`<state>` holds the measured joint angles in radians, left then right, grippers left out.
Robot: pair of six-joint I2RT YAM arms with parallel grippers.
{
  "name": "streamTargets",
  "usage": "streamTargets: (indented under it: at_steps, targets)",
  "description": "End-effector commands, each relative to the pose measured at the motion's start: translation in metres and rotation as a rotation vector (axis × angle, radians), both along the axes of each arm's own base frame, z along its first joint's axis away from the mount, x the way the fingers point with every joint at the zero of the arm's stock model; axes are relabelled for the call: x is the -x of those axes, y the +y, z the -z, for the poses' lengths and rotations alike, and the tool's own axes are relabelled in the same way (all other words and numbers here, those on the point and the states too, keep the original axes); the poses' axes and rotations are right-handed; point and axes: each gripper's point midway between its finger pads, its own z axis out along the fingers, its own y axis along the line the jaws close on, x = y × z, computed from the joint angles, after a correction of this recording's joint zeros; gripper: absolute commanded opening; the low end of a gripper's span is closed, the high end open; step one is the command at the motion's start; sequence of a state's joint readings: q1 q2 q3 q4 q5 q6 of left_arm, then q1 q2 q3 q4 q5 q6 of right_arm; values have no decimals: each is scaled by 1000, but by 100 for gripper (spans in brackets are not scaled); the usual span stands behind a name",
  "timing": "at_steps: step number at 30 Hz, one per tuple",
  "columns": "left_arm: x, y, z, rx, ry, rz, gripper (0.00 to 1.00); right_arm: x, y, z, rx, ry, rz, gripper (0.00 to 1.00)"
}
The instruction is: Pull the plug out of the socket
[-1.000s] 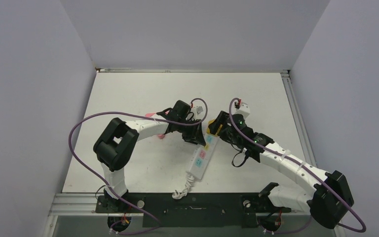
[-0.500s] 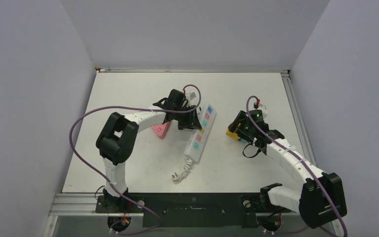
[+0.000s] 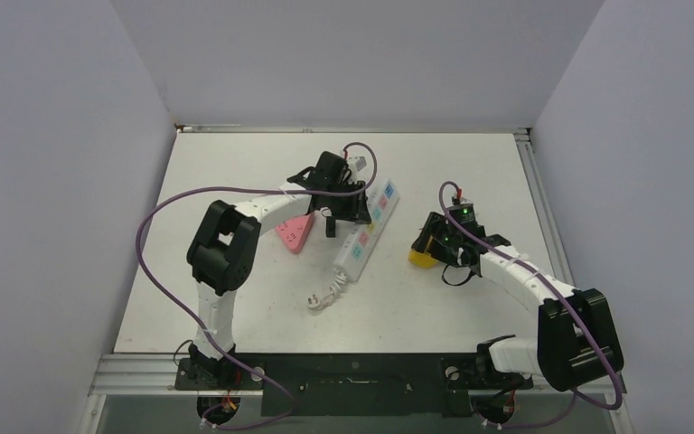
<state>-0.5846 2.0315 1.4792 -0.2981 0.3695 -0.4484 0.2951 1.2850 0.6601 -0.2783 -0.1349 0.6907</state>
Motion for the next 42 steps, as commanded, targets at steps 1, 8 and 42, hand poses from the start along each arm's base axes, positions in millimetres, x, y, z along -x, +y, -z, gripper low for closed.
streamTargets:
  at_steps: [1,8,42]
  targets:
    - [-13,1,-6,-31,-65,24,38,-15,4,-8,-22,-62,-13,48]
    - [-17,5,-16,-50,-109,28,75,-16,2,-10,-14,-70,-11,74]
    - [57,260,-227,-33,-763,-659,96,-15,-82,-227,340,-775,102,90]
